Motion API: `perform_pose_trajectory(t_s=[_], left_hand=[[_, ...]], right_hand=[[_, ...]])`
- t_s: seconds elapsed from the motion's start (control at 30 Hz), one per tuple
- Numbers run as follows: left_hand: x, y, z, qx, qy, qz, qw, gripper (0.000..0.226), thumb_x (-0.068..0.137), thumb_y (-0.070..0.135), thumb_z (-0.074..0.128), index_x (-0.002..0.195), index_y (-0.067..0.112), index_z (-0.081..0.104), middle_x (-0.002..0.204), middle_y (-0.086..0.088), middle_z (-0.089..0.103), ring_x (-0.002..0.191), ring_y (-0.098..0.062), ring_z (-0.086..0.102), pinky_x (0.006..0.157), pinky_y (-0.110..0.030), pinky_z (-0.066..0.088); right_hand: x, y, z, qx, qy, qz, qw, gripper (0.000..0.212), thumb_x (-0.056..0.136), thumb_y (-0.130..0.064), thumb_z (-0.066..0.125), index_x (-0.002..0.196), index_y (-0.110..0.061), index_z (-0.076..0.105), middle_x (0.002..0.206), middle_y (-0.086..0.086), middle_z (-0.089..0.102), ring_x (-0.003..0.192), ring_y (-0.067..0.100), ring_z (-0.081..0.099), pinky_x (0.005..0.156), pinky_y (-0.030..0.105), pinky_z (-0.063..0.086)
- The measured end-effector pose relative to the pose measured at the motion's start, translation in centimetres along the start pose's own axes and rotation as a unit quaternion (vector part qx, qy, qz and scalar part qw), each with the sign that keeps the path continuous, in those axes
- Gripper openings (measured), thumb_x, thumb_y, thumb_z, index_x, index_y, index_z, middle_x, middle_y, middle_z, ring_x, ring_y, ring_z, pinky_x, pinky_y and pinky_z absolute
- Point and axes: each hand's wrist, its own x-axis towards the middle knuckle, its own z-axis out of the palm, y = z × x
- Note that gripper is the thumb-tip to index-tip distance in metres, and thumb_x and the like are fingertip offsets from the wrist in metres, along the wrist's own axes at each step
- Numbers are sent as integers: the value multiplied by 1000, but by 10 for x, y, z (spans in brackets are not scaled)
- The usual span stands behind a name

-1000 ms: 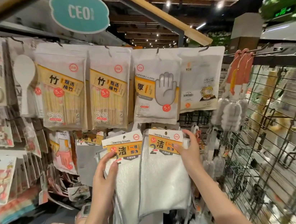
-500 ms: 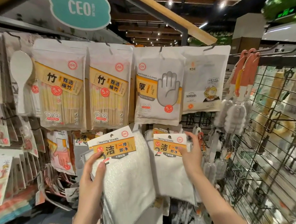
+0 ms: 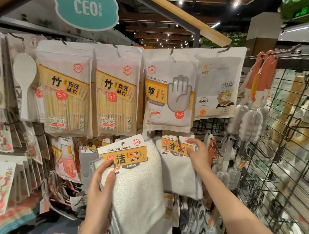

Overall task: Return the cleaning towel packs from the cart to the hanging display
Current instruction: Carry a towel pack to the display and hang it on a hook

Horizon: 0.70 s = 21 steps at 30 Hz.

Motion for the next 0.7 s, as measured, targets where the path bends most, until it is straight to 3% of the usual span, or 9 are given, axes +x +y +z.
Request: perform_pose_trajectory(t_s=[0.2, 0.33, 0.4, 0.47, 0.6, 0.7], left_hand=[[-1, -2, 2, -18, -2, -12, 1000, 27, 94, 24, 54, 113, 43, 60, 108, 47, 54, 102, 31, 42, 98, -29, 31], [-1, -1, 4, -18, -2, -10, 1000, 28, 94, 24, 55, 110, 46, 60, 103, 50, 53, 96, 33, 43, 91, -24, 33], [-1, -1, 4, -17, -6, -8, 1000, 28, 94, 25, 55, 111, 45, 60, 104, 50, 53, 97, 34, 42, 92, -25, 32], [-1, -2, 5, -16, -12, -7, 1000, 27, 93, 27, 55, 113, 45, 59, 108, 49, 53, 100, 33, 42, 96, -29, 30], [-2, -3, 7, -15, -19, -7, 1000, 27, 92, 32, 55, 112, 49, 59, 112, 47, 53, 103, 31, 42, 97, -31, 31], [-3, -3, 11, -19, -23, -4, 1000, 27, 92, 31, 55, 112, 48, 60, 113, 45, 53, 104, 30, 42, 95, -28, 32]], right_hand=[[4, -8, 2, 11, -39, 8, 999, 32, 87, 1, 55, 117, -12, 59, 131, 10, 41, 112, 16, 44, 96, 22, 32], [8, -9, 1, -18, -74, 27, 997, 41, 87, -6, 60, 127, -14, 53, 137, 10, 28, 123, 17, 38, 104, 19, 28], [8, -9, 0, -20, -93, 45, 994, 46, 87, -9, 63, 130, -17, 50, 138, 10, 21, 121, 15, 36, 94, 11, 25], [7, -8, -2, -23, -107, 57, 992, 50, 86, -13, 65, 133, -20, 49, 140, 10, 18, 128, 19, 32, 95, 13, 24], [0, -9, -11, -39, -91, 38, 994, 46, 85, -17, 67, 129, -24, 53, 146, 10, 14, 138, 23, 19, 111, 26, 19], [-10, -17, -18, -22, -90, 7, 996, 41, 85, -17, 67, 124, -24, 56, 145, 8, 17, 138, 21, 19, 109, 27, 19]])
